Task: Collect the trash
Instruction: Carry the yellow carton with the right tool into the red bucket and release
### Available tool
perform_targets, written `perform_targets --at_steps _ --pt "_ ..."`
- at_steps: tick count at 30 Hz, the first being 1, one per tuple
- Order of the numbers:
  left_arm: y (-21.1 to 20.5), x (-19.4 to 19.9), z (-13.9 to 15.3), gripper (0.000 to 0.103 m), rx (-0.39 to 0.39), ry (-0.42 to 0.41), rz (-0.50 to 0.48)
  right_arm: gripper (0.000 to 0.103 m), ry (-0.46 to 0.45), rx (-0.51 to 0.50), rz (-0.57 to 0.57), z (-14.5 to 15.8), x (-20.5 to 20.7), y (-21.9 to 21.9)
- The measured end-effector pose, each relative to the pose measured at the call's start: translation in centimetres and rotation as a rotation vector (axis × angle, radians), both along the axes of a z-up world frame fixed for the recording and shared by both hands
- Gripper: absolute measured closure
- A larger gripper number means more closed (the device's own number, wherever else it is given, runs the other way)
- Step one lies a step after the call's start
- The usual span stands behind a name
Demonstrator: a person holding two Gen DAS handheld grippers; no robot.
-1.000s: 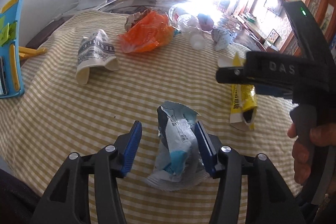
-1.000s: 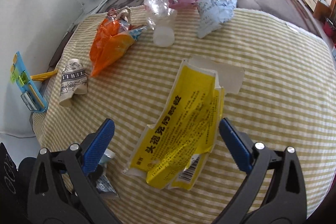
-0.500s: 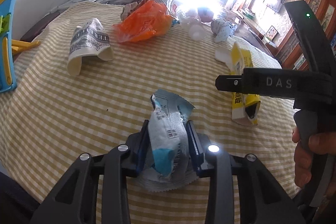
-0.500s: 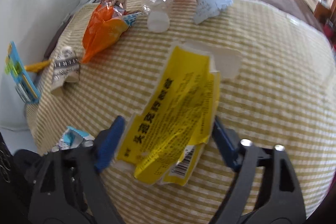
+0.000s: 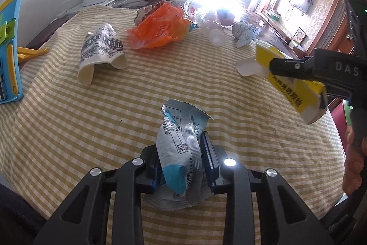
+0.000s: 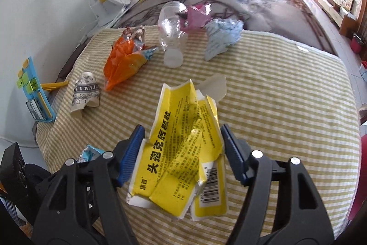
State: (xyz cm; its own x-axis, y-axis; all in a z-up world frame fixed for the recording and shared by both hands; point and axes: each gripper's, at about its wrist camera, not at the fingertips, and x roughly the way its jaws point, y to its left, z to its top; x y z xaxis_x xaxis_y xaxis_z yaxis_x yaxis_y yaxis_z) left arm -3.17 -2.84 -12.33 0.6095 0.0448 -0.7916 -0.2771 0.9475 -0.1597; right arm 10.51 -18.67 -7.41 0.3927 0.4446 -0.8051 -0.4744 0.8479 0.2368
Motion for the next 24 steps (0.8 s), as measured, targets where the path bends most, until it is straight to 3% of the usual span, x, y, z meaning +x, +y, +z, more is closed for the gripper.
perform_targets --at_steps 24 --pt "-5.8 1.2 4.1 0.076 0.008 -0.051 -0.115 0.037 -0.106 0.112 -0.116 4.2 -1.1 -8.2"
